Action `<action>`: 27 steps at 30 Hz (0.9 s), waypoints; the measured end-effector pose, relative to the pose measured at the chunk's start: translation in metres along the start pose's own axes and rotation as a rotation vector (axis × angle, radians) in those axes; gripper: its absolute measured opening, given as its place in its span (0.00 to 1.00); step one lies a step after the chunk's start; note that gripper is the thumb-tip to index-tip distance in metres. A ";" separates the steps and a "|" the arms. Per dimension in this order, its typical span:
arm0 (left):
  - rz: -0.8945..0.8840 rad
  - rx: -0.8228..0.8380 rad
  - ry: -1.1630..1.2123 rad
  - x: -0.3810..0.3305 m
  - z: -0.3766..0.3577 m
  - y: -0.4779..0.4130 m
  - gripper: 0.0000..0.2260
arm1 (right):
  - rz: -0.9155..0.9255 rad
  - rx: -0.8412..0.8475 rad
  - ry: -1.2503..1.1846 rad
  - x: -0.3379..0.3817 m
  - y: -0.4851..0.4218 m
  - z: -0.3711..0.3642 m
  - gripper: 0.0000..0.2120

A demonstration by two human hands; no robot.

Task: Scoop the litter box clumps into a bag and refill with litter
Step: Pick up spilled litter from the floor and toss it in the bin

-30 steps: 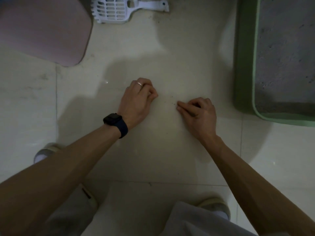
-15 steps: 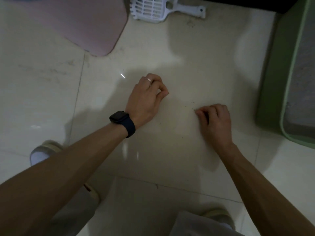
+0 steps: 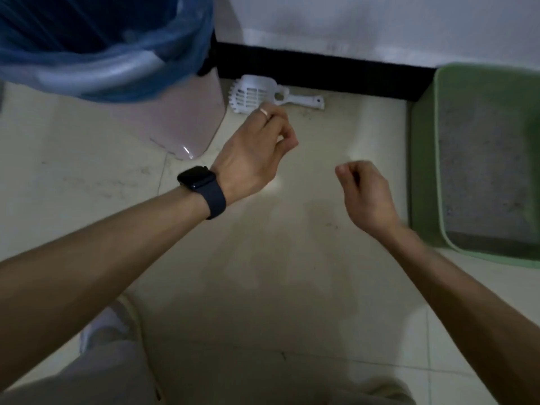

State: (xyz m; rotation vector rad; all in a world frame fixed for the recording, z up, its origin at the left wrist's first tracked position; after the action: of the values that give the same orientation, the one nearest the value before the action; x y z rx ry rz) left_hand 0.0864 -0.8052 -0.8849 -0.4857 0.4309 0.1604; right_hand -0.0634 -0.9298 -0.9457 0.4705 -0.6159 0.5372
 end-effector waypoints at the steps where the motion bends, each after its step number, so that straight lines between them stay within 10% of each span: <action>1: -0.013 -0.018 0.015 -0.001 0.015 -0.013 0.06 | 0.019 -0.013 -0.041 0.024 -0.003 0.012 0.18; 6: -0.137 -0.121 -0.019 0.000 0.125 -0.078 0.06 | 0.237 -0.056 -0.192 0.166 -0.019 0.050 0.14; 13: 0.241 -0.094 -0.154 0.113 0.237 -0.074 0.09 | 0.418 -0.020 -0.124 0.332 -0.033 0.042 0.18; 22: 0.442 0.239 -0.286 0.179 0.245 -0.016 0.14 | 0.454 0.023 0.166 0.382 -0.048 -0.042 0.23; 27: 0.418 0.362 -0.274 0.184 0.240 -0.006 0.13 | 0.424 0.124 0.269 0.384 -0.049 -0.063 0.07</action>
State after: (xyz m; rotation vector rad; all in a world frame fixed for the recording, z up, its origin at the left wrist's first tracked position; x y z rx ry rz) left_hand 0.3402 -0.6858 -0.7721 -0.0098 0.2786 0.5354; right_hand 0.2570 -0.8063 -0.7555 0.3752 -0.4236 1.0282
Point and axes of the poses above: each hand's wrist, its own y-axis away from the middle knuckle, its own z-axis out of the back of the hand, x = y × z, the point moved 9 cm from there along -y, towards the middle knuckle, and after that the axes turned 14 degrees about -z, right-handed, at the moved point
